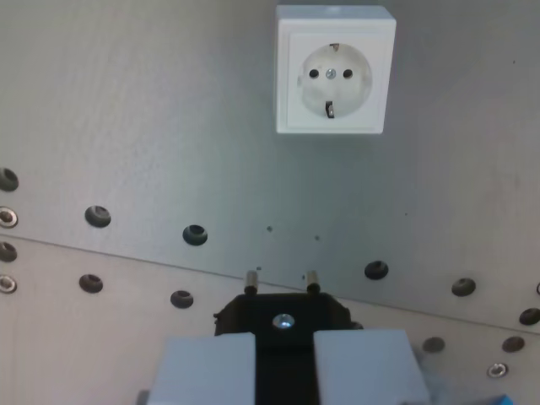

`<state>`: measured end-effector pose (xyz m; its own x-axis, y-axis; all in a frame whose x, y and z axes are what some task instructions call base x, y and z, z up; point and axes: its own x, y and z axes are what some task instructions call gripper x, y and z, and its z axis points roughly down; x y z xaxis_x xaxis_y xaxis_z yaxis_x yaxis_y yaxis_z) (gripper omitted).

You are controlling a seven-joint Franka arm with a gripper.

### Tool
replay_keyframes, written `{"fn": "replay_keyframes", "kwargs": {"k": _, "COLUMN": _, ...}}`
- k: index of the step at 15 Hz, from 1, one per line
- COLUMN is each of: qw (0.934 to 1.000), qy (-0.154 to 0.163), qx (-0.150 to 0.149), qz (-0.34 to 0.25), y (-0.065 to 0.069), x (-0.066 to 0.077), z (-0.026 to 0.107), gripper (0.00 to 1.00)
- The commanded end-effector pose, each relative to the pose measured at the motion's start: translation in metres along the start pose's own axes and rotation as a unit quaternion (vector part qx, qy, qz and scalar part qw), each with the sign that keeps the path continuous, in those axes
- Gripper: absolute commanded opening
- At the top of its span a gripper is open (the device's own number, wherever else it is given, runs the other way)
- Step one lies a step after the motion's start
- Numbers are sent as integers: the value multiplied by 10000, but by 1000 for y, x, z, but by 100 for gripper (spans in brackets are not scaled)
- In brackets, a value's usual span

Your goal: Move above the white socket

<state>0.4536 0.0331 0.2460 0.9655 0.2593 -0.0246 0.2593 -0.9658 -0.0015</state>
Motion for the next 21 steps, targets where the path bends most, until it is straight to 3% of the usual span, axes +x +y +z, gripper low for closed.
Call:
{"fn": "replay_keyframes", "kwargs": {"k": 1, "qw": 9986, "qy": 461, "qx": -118, "qz": -227, "y": 8, "x": -2, "z": 16, "gripper": 0}}
{"fn": "replay_keyframes", "kwargs": {"k": 21, "qw": 9986, "qy": 385, "qx": -203, "qz": -293, "y": 34, "x": 17, "z": 113, "gripper": 0}}
